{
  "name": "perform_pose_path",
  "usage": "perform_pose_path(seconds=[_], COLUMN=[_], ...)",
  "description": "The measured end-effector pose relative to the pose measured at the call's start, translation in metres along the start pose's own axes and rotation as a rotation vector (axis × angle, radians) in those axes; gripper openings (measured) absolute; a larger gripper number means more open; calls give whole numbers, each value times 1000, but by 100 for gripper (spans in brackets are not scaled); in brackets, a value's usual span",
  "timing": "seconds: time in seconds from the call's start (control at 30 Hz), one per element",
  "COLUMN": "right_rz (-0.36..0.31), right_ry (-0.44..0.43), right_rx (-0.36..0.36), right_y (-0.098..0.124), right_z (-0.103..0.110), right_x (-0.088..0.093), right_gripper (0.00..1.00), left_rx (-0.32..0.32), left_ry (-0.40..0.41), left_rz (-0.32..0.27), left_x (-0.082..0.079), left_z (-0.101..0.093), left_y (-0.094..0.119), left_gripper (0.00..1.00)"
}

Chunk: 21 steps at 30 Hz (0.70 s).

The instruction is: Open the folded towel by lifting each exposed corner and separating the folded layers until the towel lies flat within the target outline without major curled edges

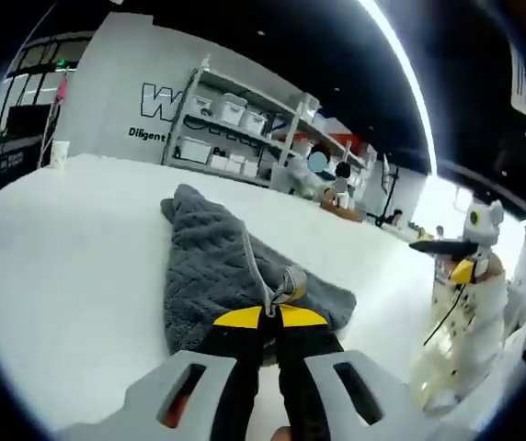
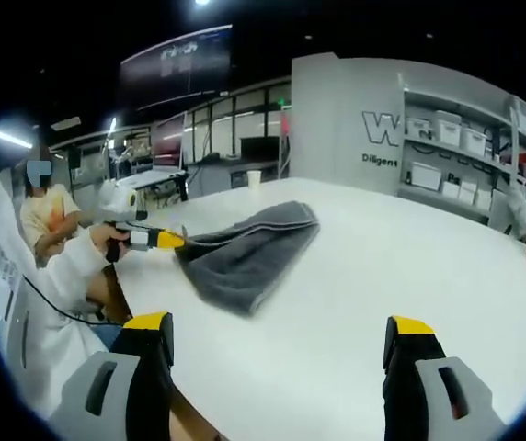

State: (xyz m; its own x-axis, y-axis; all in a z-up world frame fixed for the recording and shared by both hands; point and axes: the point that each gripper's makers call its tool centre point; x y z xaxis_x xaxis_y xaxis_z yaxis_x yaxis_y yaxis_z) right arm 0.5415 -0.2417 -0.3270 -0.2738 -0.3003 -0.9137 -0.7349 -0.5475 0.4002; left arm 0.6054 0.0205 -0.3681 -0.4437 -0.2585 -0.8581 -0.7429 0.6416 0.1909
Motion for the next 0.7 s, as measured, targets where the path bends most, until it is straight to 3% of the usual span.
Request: perform_pose_path(seconds=[0.1,0.23,0.4,0.7], right_rz=[-2,6,-15,-5], right_ry=[-6,0,-13,-14], right_rx=[-3,1,-2,0], right_y=[-1,0,1,1], right_z=[0,-1,-3,-3], right_x=[0,1,-2,1], right_gripper=[95,95,95,95], left_rx=[16,-3,-44,-147], left_ry=[111,187,217,247], left_rz=[-69,-117,-194,-267], left_x=[-13,-19,-32,-43], left_z=[6,15,30,58], left_y=[6,13,24,39], left_gripper=[4,4,4,4])
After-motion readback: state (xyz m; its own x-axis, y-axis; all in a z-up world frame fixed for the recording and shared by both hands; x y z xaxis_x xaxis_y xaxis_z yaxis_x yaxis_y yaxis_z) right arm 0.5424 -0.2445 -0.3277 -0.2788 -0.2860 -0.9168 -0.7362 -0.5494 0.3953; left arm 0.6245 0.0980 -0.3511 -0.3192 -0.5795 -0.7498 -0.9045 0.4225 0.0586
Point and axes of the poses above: the point that each gripper's makers call its tool centre point, and the gripper's own axes: y roughly backward along the fingers, z roughly to its left, x roughly out of its underside, and after that the axes turned 4 degrees about y, right-handed
